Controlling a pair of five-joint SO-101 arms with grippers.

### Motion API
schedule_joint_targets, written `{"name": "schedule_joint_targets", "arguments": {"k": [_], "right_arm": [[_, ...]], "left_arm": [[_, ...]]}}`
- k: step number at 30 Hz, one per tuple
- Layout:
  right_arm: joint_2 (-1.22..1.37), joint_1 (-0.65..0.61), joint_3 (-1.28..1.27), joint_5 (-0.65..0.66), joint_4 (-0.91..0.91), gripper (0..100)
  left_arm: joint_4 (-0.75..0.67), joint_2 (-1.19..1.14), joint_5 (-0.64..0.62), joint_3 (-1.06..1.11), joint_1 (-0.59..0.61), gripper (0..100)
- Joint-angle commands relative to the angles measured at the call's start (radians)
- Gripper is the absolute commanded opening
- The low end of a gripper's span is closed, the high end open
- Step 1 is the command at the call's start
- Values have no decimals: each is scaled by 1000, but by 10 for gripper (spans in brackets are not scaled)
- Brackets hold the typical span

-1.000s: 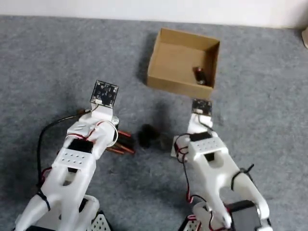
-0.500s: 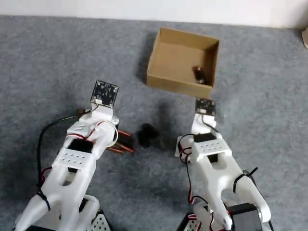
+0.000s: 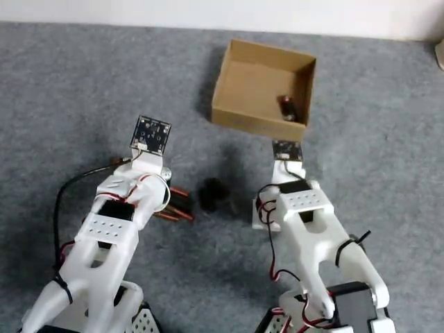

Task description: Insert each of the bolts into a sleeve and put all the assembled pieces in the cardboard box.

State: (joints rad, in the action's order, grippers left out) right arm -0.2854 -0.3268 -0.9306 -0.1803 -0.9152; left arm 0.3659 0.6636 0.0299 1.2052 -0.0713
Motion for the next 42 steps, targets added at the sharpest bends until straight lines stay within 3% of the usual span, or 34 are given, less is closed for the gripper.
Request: {"name": "schedule_joint_targets", "arguments": {"k": [1, 13, 18, 30, 35, 42], "right_arm": [[-5, 35, 5, 29, -10, 282], [-13, -8, 87, 34, -16, 282], [-7, -8, 119, 120, -21, 282], [-5, -24, 113, 115, -30, 280], [-4, -111, 113, 58, -30, 207], [-2, -124, 108, 29, -28, 205]], "left_arm": [[-23, 7, -8, -45, -8, 7], [-23, 7, -8, -45, -8, 7], [-23, 7, -8, -45, -10, 7], [-23, 7, -8, -45, -10, 7], [-23, 5, -8, -45, -10, 7], [-23, 5, -8, -45, -10, 7]]}}
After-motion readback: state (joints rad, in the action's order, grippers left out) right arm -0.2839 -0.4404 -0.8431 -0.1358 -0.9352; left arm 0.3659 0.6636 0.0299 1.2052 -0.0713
